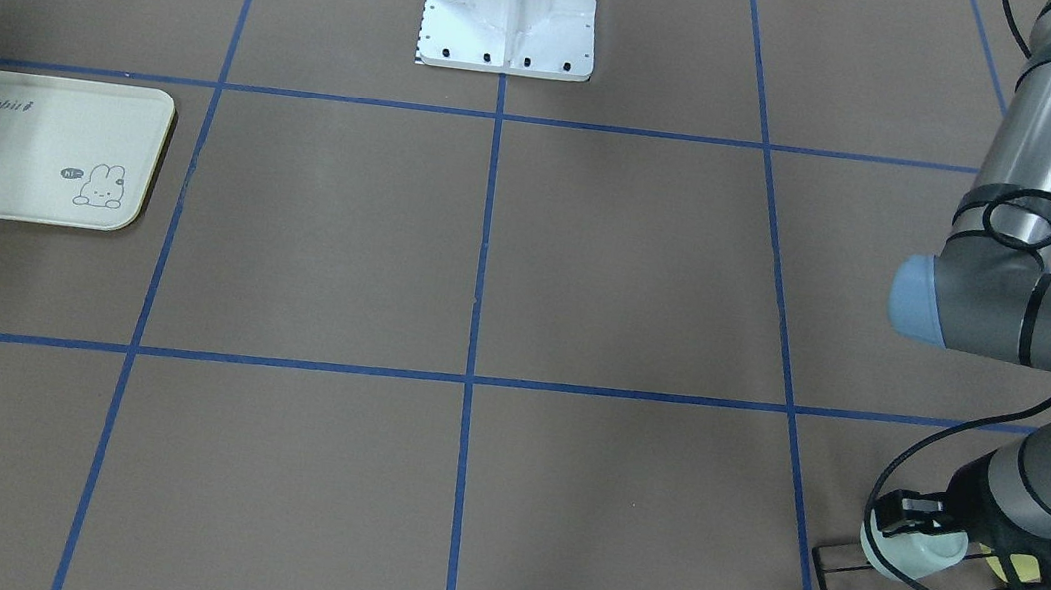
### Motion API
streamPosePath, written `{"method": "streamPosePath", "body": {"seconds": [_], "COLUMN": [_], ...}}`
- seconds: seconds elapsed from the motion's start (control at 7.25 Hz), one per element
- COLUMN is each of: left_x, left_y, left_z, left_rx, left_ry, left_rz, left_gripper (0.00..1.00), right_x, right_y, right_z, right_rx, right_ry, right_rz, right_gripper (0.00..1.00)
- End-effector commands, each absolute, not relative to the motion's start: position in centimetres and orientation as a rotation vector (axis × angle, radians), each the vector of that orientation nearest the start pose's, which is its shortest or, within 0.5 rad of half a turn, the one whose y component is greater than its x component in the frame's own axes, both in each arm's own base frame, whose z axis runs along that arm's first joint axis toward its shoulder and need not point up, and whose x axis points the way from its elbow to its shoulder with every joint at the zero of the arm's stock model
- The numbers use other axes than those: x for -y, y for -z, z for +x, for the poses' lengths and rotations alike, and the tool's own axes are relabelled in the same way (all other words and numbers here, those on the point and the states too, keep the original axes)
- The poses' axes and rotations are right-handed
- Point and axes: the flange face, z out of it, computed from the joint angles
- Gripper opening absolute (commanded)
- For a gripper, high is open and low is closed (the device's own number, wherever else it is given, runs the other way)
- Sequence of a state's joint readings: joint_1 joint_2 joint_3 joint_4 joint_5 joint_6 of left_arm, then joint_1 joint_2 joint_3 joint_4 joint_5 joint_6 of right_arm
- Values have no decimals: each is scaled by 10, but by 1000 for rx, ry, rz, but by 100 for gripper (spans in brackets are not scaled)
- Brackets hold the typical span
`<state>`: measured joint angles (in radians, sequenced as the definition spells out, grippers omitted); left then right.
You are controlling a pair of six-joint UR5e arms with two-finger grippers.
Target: Left arm grabs green cup and hands to right arm on tray
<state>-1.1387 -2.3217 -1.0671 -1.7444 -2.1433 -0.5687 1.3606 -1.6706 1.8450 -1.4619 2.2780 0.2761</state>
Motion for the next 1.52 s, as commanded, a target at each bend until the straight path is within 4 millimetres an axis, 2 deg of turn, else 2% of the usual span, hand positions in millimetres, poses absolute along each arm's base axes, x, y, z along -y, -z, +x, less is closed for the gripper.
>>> {"method": "streamPosePath", "body": {"seconds": [0.0,0.14,0.41,0.55,0.83,0.97,1.1,1.24,1.38], "left_x": [769,767,755,734,682,660,630,605,591], "left_y": [-398,-380,-332,-307,-230,-198,-169,-147,-134], "left_z": [220,206,160,154,150,157,205,249,275], "left_rx": [-706,-765,-867,-869,-915,-1014,-1068,-1127,-1210], "left_ry": [49,50,68,67,122,174,188,188,161], "left_rz": [118,113,110,112,89,37,-44,-67,-52], "left_gripper": [0,0,0,0,0,0,0,0,0], "right_x": [465,465,465,475,502,515,526,528,524], "right_y": [-561,-557,-549,-538,-503,-481,-453,-426,-400], "right_z": [-29,-29,-29,-35,-60,-75,-89,-118,-152], "right_rx": [749,750,754,760,782,799,837,903,998], "right_ry": [38,41,44,59,45,37,-16,-66,-139], "right_rz": [96,103,117,141,167,178,196,216,217], "right_gripper": [100,100,100,100,100,100,100,100,100]}}
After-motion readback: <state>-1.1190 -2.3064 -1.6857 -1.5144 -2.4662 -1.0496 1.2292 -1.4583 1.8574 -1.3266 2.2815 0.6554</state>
